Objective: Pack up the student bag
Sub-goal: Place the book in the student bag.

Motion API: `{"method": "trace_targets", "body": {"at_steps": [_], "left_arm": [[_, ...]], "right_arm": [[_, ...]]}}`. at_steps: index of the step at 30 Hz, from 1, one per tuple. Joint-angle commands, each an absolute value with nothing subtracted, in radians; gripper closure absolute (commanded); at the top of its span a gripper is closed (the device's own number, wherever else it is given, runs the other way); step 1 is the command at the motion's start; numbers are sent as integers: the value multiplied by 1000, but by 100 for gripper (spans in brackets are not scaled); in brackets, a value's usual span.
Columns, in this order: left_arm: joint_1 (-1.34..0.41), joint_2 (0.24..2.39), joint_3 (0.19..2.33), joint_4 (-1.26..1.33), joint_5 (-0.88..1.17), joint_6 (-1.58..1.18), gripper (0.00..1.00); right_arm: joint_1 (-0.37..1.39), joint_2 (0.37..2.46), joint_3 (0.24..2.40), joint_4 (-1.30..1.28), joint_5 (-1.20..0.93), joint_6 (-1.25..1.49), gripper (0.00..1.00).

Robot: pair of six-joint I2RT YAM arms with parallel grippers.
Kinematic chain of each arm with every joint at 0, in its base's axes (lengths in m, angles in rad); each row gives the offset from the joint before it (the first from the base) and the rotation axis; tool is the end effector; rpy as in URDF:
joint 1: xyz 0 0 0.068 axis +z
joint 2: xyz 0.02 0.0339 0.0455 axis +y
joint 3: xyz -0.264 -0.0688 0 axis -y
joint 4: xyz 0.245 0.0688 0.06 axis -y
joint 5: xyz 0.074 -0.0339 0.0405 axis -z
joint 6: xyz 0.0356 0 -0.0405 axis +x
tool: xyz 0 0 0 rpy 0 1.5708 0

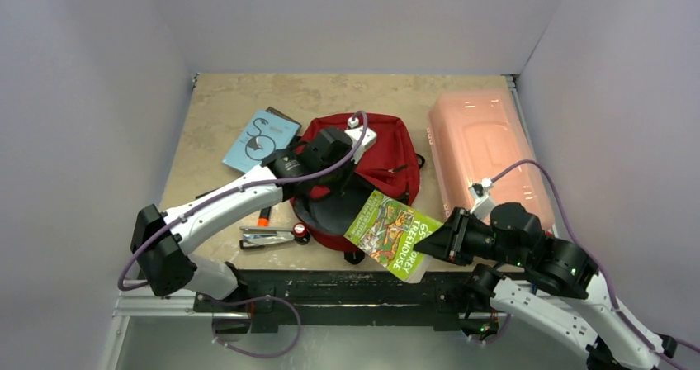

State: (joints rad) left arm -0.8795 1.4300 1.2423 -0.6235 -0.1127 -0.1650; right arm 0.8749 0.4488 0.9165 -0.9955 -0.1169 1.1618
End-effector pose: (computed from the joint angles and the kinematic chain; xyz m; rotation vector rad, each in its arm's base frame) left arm 0.2008 -0.2364 0.3088 0.7904 2.2725 -0.3614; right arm 0.0406 0.0550 0.3370 0.2629 2.3836 1.2458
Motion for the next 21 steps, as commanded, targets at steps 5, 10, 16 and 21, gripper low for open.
{"method": "trace_targets", "body": {"at_steps": [5, 10, 16, 21], "left_arm": [[-885, 1339, 1422, -592, -96, -143, 100], [-884, 1309, 1453, -569, -83, -115, 100], [-885, 1311, 1491, -568, -65, -100, 100], [-885, 1323, 1517, -567, -56, -80, 100]], "right_arm": [[876, 432, 767, -635, -179, 1439, 100], [876, 460, 742, -542, 7, 1561, 100], [876, 517, 704, -335, 146, 1664, 100], [876, 610, 711, -291, 230, 1686, 100]]}}
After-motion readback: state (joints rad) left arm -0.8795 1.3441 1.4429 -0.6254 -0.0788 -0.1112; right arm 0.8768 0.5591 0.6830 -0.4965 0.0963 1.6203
